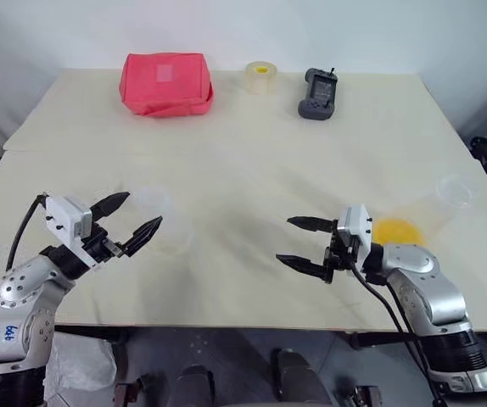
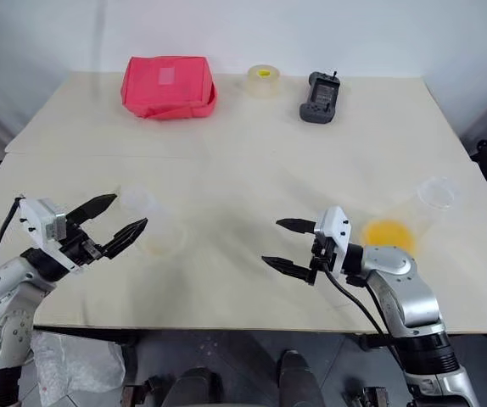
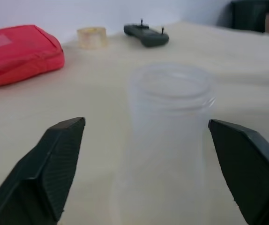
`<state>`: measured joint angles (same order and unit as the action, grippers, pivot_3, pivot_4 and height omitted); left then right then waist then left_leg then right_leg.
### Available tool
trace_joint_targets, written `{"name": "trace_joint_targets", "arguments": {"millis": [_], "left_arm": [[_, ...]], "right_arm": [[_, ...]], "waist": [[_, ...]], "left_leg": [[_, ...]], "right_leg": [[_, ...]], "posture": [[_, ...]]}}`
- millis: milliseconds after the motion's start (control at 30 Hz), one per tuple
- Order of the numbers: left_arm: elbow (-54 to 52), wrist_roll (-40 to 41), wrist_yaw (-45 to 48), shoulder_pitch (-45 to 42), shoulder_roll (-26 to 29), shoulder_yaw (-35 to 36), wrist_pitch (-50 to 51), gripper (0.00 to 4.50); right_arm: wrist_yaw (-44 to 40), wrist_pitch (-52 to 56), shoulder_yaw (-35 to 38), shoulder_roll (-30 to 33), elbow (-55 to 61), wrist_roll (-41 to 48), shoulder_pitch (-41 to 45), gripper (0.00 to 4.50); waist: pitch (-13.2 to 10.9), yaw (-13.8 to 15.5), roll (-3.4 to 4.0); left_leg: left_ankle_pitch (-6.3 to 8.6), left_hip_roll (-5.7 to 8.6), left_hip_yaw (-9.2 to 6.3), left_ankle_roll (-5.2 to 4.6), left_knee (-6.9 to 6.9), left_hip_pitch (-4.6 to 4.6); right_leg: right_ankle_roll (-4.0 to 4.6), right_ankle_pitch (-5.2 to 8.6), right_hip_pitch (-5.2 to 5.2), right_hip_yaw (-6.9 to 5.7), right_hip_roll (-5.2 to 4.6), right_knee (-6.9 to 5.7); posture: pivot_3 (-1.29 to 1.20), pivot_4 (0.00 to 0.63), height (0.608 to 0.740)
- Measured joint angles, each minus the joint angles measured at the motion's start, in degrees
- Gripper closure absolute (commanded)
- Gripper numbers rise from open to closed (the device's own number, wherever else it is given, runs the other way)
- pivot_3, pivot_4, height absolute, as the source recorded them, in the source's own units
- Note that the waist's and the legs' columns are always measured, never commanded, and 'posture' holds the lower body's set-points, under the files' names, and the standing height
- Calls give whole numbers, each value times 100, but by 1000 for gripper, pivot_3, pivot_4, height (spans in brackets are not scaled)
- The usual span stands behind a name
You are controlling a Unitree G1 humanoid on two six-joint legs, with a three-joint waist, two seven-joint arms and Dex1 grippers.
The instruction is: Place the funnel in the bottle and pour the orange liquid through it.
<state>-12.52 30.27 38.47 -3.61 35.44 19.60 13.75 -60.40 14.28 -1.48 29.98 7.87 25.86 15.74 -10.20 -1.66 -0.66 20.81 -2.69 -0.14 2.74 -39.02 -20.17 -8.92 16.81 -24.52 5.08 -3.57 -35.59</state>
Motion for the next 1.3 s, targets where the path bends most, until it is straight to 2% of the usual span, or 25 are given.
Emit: {"name": "trace_joint_targets", "arguments": {"millis": [367,700,767,867,1000,1167,1267,1300], "left_arm": [[181,-22,78,-274,-65,-48,33,4447],[152,224,305,-222,-187,133,-112,4482],[-84,652,236,50,-205,438,171,4482],[-520,1140,171,767,-157,909,642,3877],[-704,1240,62,1343,-125,1240,920,2674],[-968,1343,52,1370,-111,1322,1013,1128],[-955,1195,-24,1026,-114,1109,916,123],[-931,1124,-61,895,-114,1050,866,23]], "right_arm": [[4,-154,6,1,-1,-1,-73,0],[77,-164,44,41,2,1,-119,0],[122,-138,83,82,108,10,-225,0],[152,-51,149,120,213,28,-383,0],[150,-28,175,134,248,62,-404,0],[119,-38,170,130,249,63,-349,0],[111,-44,169,127,238,62,-336,0],[110,-45,167,125,238,63,-332,0]], "waist": [[0,-1,0],[0,-3,0],[0,-26,0],[0,-43,-1],[-2,1,-3],[-2,16,-4],[-2,7,-3],[-2,5,-3]], "left_leg": [[-1,0,0,2,-1,0],[-3,0,0,6,0,0],[0,-4,1,1,4,-1],[5,-6,1,-6,7,-1],[4,-4,-2,-4,0,1],[1,-1,-5,1,-3,1],[1,-1,-5,2,-1,1],[0,-1,-4,3,-1,1]], "right_leg": [[0,0,-1,0,0,-2],[-1,0,-1,0,-1,-2],[-1,0,-2,1,-1,-6],[0,0,-3,1,-2,-4],[1,1,2,-1,-1,1],[1,0,6,-2,-1,2],[1,0,3,-2,1,1],[1,0,3,-2,1,0]], "posture": [[0,150,740],[0,150,740],[0,150,740],[0,150,740],[0,150,740],[0,150,740],[0,150,740],[0,150,740]]}}
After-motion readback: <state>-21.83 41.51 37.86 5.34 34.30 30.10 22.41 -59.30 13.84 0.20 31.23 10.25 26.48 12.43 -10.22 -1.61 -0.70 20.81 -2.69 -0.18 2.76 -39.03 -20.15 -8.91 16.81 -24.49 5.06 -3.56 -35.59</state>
